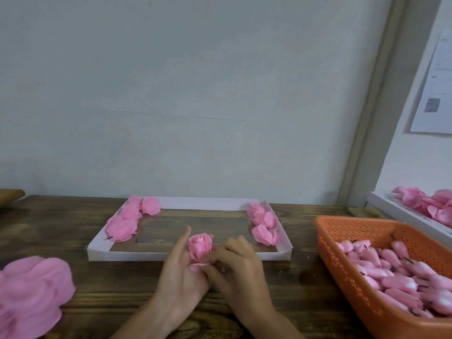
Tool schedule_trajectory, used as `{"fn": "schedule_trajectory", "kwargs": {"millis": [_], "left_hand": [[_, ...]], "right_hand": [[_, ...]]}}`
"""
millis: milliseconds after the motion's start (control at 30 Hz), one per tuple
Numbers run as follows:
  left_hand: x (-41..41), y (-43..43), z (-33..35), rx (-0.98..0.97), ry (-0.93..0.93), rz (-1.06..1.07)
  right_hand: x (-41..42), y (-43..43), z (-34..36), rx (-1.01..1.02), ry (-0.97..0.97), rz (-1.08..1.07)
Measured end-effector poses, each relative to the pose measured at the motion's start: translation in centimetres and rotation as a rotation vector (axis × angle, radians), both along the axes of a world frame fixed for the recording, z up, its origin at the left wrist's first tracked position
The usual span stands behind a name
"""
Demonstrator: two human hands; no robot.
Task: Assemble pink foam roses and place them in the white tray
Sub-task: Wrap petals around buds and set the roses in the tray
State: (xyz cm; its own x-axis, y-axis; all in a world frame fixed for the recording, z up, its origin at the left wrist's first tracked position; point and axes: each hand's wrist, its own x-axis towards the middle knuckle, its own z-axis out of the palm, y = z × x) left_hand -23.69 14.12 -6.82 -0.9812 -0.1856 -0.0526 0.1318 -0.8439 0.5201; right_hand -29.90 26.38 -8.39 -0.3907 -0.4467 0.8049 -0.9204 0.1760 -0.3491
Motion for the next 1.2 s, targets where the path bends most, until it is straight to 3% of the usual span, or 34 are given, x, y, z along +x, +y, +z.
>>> {"fn": "schedule_trajectory", "kwargs": {"millis": [267,633,800,1033,1200], "left_hand": [[0.4,-0.2,-0.1,-0.154,0.128,-0.1],[0.4,-0.4,-0.5,-0.367,0.167,-0.076],[0.3,-0.9,-0.9,-0.267,0.145,-0.091],[0.0,-1.1,-1.2,-0.195,0.139,-0.079],[0.2,-1.2,-0.9,-0.213,0.155,-0.135]], "right_hand": [[1.1,-0.2,0.4,-0.175,-0.163,-0.007],[1.0,0.2,0.8,-0.169,-0.187,-0.016],[0.9,0.7,1.5,-0.171,-0.293,0.118],[0.2,0.7,1.3,-0.194,-0.43,0.124],[0.1,0.8,1.0,-0.122,-0.34,0.08]]}}
